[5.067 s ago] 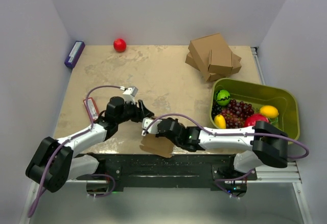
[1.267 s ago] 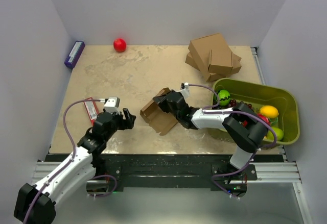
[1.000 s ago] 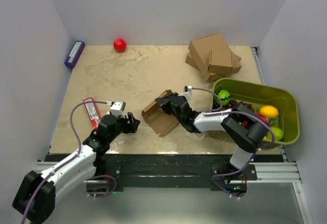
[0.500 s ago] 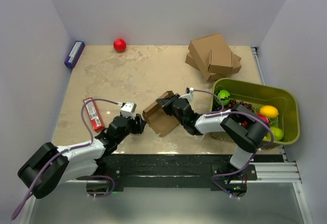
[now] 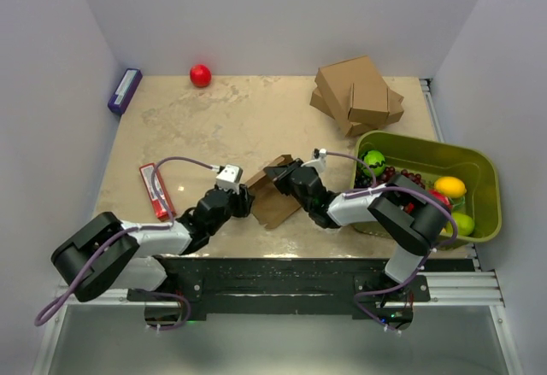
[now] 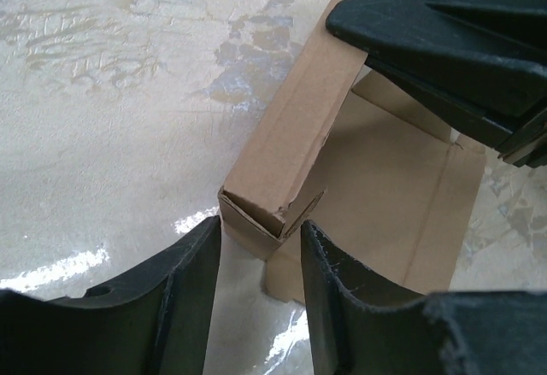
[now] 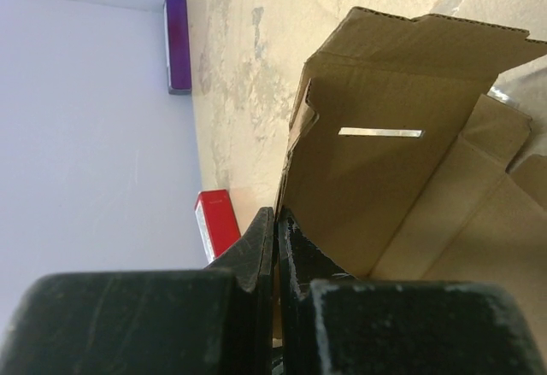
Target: Fold the paper box
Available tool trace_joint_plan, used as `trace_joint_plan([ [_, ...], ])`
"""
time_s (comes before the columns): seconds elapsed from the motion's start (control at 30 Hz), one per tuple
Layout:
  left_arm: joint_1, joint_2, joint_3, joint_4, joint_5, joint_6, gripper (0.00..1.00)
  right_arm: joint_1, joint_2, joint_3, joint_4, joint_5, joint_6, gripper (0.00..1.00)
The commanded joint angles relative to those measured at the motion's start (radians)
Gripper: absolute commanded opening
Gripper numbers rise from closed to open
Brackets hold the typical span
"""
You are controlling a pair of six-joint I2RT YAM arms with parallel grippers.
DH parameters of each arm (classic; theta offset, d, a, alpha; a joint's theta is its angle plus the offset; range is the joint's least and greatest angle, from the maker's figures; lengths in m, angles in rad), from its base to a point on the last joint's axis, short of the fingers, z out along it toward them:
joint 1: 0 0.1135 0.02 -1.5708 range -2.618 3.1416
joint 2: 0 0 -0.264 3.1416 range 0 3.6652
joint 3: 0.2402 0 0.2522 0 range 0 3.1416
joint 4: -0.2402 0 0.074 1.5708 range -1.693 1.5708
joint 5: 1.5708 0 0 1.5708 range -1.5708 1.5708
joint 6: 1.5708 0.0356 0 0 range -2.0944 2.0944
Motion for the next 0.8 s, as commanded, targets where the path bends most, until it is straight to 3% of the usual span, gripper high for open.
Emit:
trace_joint_plan([
  [0.0, -0.034, 0.036, 0.047, 0.078, -0.139, -0.01, 0.46, -0.002, -0.014, -0.021, 0.012, 0.048, -0.024, 0.0],
  [0.2, -0.096, 0.11, 0.104, 0.034, -0.292, -0.033, 0.38, -0.002, -0.028, -0.03, -0.011, 0.065, -0.001, 0.0],
  [0.57, -0.201, 0.257, 0.245, -0.09, -0.615, -0.072, 0.03, 0.0, -0.042, -0.04, -0.059, 0.081, 0.046, 0.0],
  [0.77, -0.203, 0.215, 0.238, -0.139, -0.587, -0.091, 0.0, -0.002, -0.091, -0.012, -0.132, 0.078, -0.039, 0.0],
])
